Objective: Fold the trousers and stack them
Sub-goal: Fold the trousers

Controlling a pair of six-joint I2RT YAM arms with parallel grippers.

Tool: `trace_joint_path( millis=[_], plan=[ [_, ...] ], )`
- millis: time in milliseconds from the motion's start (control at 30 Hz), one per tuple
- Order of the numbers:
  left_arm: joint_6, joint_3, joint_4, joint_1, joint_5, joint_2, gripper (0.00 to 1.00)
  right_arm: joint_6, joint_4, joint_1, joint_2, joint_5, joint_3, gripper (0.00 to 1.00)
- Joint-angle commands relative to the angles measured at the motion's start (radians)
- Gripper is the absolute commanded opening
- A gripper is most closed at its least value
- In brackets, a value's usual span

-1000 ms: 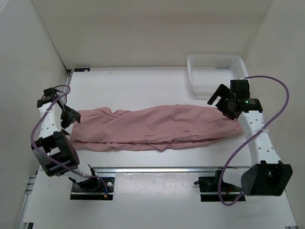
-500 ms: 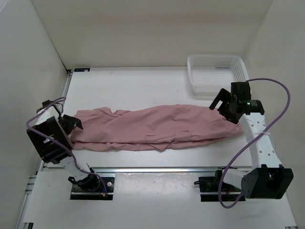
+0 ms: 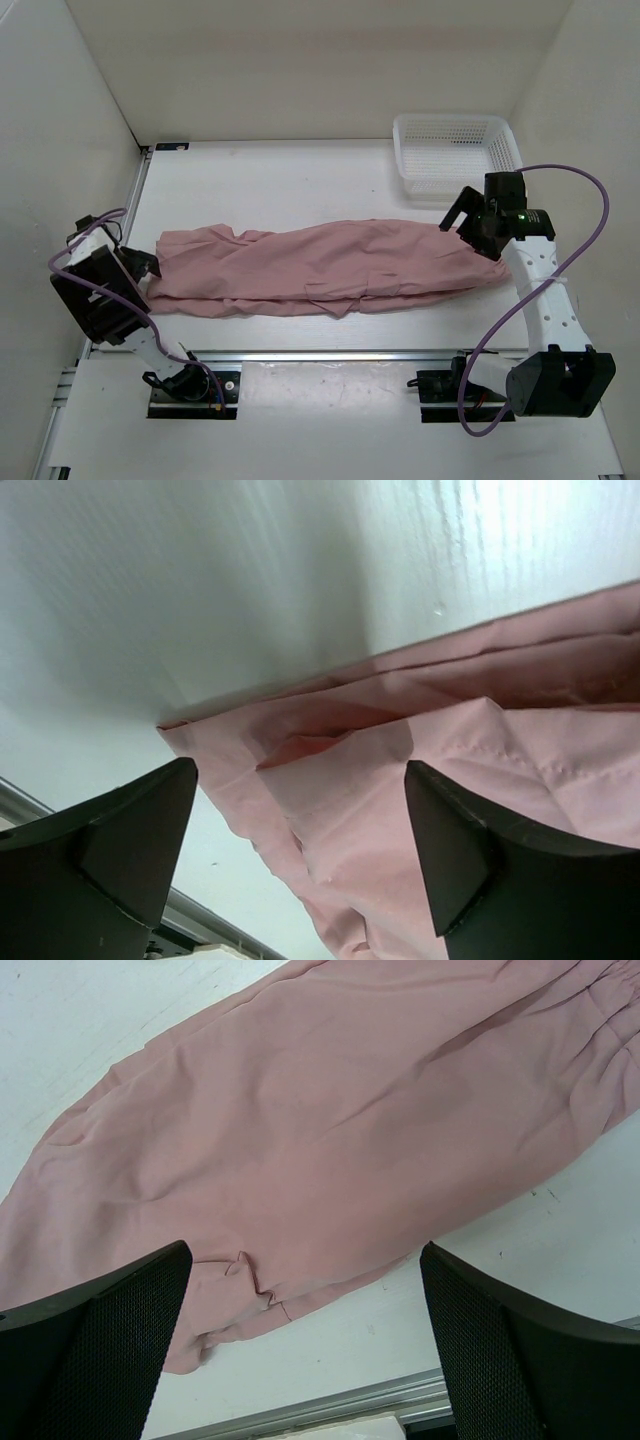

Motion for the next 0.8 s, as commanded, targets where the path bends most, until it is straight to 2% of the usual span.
trace_joint_path(
  millis=[0, 33, 233, 367, 467, 533, 633, 767],
  plan=[
    [0.006, 0.019, 0.011, 0.0, -0.059, -0.022, 0.97, -0.014, -0.004, -0.005, -0.003, -0.009, 0.034, 1.0],
    [0.006, 0.019, 0.011, 0.0, -0.05, -0.022, 1.0, -0.014, -0.004, -0.005, -0.003, -0.009, 0.034, 1.0],
    [0.017, 0.019, 0.002, 0.0, -0.068, -0.022, 1.0, -0.014, -0.004, -0.005, -0.003, -0.02, 0.024, 1.0],
    [0.003, 0.052, -0.027, 0.0, -0.163, 0.017, 1.0, -0.014, -0.004, -0.005, -0.003, -0.02, 0.015, 1.0],
    [0.003, 0.072, -0.041, 0.0, -0.163, 0.029, 1.0, -0.014, -0.004, -0.005, -0.014, -0.02, 0.015, 1.0],
    [0.012, 0.063, -0.032, -0.044, -0.136, 0.018, 1.0, -0.014, -0.004, -0.005, -0.014, -0.02, 0.005, 1.0],
    [0.022, 0.063, -0.032, -0.121, -0.148, -0.043, 1.0, -0.014, -0.004, -0.005, -0.014, -0.02, 0.004, 1.0],
    [0.031, 0.063, -0.023, -0.148, -0.11, -0.164, 1.0, -0.014, 0.018, -0.005, -0.014, -0.053, -0.005, 1.0]
  ],
)
